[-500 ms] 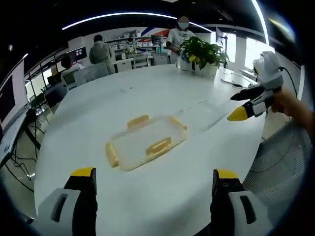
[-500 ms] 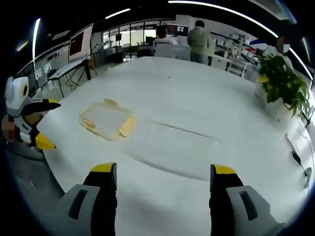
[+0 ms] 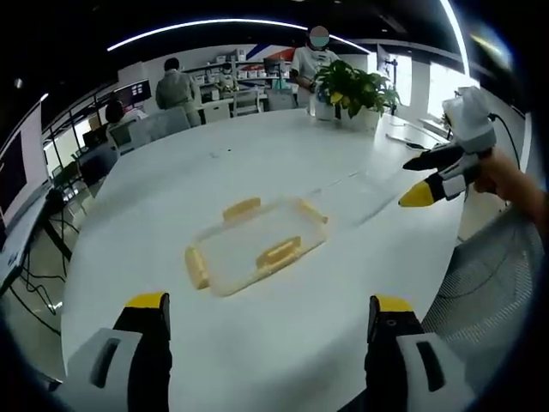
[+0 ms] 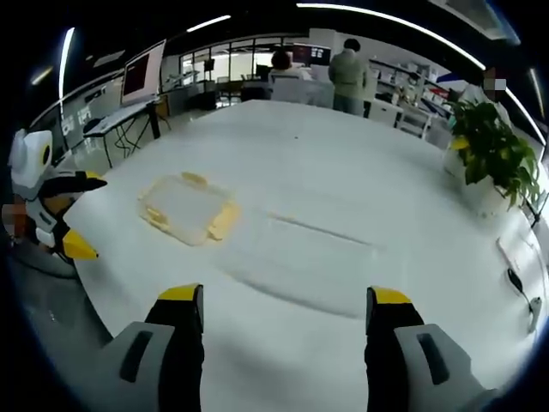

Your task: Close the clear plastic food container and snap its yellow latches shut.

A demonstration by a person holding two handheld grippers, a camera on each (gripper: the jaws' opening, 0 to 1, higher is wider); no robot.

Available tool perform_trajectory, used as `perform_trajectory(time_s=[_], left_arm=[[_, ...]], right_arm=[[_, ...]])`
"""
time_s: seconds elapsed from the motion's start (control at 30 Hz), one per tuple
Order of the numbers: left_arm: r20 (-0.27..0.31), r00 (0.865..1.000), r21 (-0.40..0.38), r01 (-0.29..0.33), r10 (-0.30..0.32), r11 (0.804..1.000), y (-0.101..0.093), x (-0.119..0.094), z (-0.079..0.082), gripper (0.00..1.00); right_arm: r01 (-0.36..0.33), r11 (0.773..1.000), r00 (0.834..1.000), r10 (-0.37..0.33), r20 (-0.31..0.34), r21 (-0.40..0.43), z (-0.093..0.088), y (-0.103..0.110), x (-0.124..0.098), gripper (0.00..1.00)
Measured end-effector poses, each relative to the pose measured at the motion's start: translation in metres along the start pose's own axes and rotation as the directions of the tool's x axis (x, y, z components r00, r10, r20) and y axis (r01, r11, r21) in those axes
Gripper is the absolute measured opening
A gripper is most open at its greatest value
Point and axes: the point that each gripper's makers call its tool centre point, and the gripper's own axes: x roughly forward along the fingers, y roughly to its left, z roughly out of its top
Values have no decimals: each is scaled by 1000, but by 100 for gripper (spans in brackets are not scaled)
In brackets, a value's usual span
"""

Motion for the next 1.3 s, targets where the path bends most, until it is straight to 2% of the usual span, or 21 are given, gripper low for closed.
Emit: perform_trajectory(time_s=[0.1,0.27,0.47,0.57,0.7,0.73,0.77,0.8,0.9,1.0,1.03,1.1,1.2,1.23,1.3], left_arm=[[9,1000,0,0,0,1000,0,0,2,92],[7,1000,-1,-9,9,1000,2,0,1,91],[23,1000,-7,-9,9,1000,1,-1,4,93],[24,1000,-13,-10,10,1000,1,-2,5,94],[27,1000,-16,-6,6,1000,0,-2,5,93],[23,999,-75,26,-25,997,-5,-1,4,93],[22,999,-97,45,-43,994,-7,0,5,93],[21,998,-129,65,-63,990,-8,0,4,92],[42,998,-119,49,-44,992,-2,-3,7,92],[50,998,-146,54,-48,988,0,-4,10,92],[55,997,-164,62,-53,985,1,-5,11,92],[66,996,-178,68,-57,982,4,-7,14,92],[73,996,-157,71,-60,985,9,-10,19,93],[68,996,-140,68,-59,988,12,-10,19,94],[53,997,-113,69,-64,991,17,-9,18,96]], right_arm=[[30,999,1000,-30,3,-22,1,-5,-1,73],[21,1000,1000,-21,5,-6,1,-5,-1,73],[41,998,999,-41,3,-57,1,-7,-2,75],[26,1000,999,-25,44,-11,9,-7,-4,75],[0,999,999,-1,48,34,8,-5,-4,76],[-17,999,998,15,59,36,11,-3,-4,76],[-36,998,997,33,72,42,14,0,-4,75],[-61,996,994,54,100,63,19,4,-5,75],[-90,994,989,80,127,70,25,9,-8,75],[-123,990,983,112,146,73,27,15,-11,74],[-170,978,973,148,174,117,31,21,-12,74],[-222,961,963,189,195,164,34,26,-13,75],[-236,957,958,201,204,166,37,26,-14,79],[-249,952,952,208,227,175,42,27,-16,80],[-273,951,933,226,281,142,56,30,-22,82]])
